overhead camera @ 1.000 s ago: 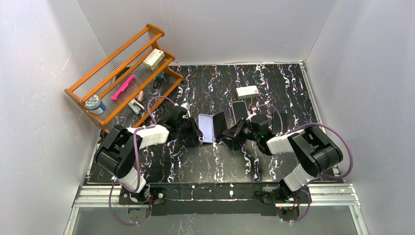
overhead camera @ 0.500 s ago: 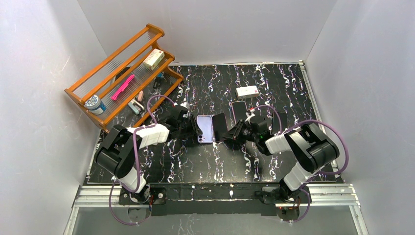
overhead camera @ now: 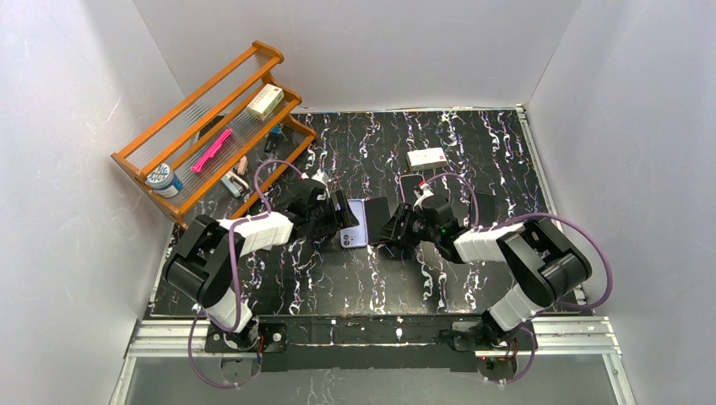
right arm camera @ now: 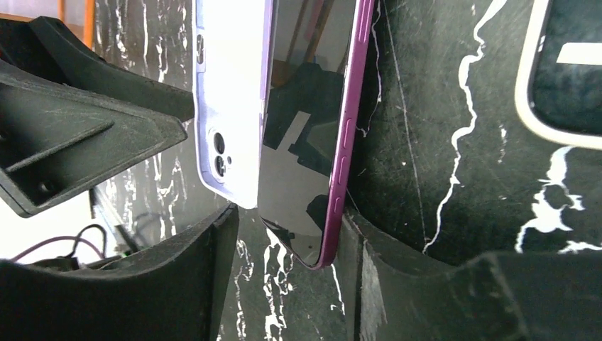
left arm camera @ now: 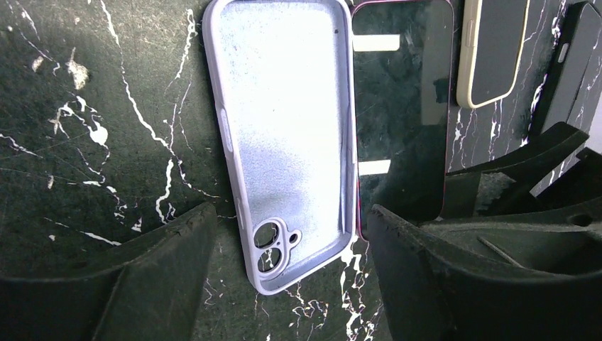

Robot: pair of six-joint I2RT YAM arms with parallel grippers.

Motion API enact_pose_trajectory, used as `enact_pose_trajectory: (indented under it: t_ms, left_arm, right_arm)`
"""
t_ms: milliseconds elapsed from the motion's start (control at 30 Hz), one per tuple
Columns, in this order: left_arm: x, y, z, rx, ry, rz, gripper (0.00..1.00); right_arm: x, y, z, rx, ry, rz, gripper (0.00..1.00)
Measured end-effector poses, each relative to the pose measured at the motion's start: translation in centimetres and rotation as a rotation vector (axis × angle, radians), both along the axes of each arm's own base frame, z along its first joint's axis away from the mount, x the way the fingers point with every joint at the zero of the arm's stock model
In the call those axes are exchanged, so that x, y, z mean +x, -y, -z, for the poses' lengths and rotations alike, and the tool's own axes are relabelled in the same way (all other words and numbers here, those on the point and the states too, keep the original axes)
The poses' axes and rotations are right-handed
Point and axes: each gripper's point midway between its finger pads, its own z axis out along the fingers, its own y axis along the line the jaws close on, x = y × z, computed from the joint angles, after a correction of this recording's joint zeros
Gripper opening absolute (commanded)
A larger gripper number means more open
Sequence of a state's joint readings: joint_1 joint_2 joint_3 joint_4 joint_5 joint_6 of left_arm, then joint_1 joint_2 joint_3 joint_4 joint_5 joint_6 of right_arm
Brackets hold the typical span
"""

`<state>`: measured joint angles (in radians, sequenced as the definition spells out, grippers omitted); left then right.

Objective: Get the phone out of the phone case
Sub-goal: Place the phone at the center of the board.

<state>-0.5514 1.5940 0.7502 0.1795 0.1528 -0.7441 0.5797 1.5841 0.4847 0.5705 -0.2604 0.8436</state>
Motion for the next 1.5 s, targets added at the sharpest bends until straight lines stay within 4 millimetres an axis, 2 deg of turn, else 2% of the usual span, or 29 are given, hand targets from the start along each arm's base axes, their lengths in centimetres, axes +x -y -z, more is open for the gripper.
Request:
enact_pose_trajectory:
  t_ms: [267, 633, 800, 1000, 1200, 1300, 1500]
  left_arm:
    - [0.2, 0.1, -0.2, -0.001, 0.006, 0.000, 0.84]
    - [0.3, 0.0, -0.3, 0.005, 0.012, -0.004, 0.85]
    - [0.4, -0.1, -0.3, 0.010, 0.014, -0.007, 0.87]
    - [0.6, -0.3, -0.4, 0.027, 0.026, -0.008, 0.89]
    - [1.8, 0.9, -0.4, 0.005, 0.026, 0.005, 0.89]
    - [2.1, 1.5, -0.6, -0.020, 0.027, 0.012, 0.90]
    - [2.5, 2.5, -0.7, -0.060, 0.024, 0.020, 0.92]
  right_arm:
    - [1.2, 0.5, -0.3, -0.100, 0.053, 0.021, 0.71]
    - [1.6, 0.0, -0.3, -0.218, 0.077, 0.026, 0.78]
    - [1.9, 0.3, -0.4, -0.254, 0.093, 0.045, 0.84]
    - [1.8, 2.4, -0.5, -0.358, 0.109, 0.057, 0.98]
    - [1.4, 4.4, -0.6, -0.458, 0.118, 0.057, 0.99]
    - [2.5, 5.3, -1.6, -0.494, 0.148, 0.078, 0.99]
    - [6.2, 7.8, -4.3, -0.538, 0.217, 0.151, 0.99]
